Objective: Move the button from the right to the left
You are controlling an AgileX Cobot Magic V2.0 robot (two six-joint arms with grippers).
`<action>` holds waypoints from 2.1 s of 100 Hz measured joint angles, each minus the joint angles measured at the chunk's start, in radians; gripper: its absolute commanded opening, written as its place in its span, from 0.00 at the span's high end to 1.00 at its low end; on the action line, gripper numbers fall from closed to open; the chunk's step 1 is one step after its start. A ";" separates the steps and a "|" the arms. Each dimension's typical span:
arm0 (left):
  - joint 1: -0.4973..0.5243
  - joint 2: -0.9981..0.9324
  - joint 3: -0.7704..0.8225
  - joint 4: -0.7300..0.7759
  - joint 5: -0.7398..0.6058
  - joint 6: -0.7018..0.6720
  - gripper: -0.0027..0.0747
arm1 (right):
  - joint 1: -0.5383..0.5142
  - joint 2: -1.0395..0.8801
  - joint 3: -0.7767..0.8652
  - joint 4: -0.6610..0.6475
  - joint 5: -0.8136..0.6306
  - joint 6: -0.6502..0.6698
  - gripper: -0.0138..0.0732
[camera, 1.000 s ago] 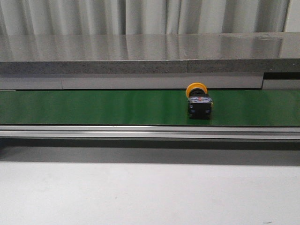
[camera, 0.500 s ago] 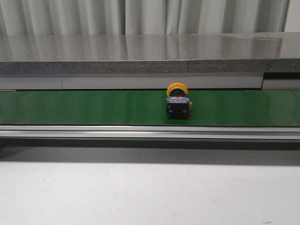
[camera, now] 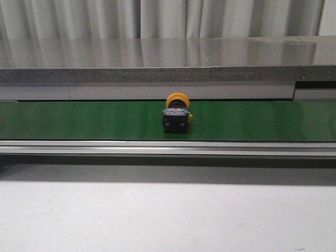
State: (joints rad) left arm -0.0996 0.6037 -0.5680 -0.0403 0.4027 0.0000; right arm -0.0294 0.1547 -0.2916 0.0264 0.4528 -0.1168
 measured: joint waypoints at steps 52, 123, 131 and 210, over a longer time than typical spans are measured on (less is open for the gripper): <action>0.000 0.437 -0.358 -0.031 0.107 0.000 0.26 | 0.000 0.000 0.000 0.000 0.000 0.000 0.91; -0.275 1.008 -0.848 0.004 0.507 -0.088 0.26 | 0.000 0.000 0.000 0.000 0.000 0.000 0.91; -0.312 1.063 -0.893 0.054 0.548 -0.135 0.26 | 0.000 0.000 0.000 0.000 0.000 0.000 0.91; -0.334 1.306 -1.005 0.088 0.677 -0.285 0.26 | 0.000 0.000 0.000 0.000 0.000 0.000 0.91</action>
State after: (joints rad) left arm -0.4333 1.9101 -1.5726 0.0479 1.0794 -0.2853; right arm -0.0294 0.1547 -0.2916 0.0264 0.4528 -0.1168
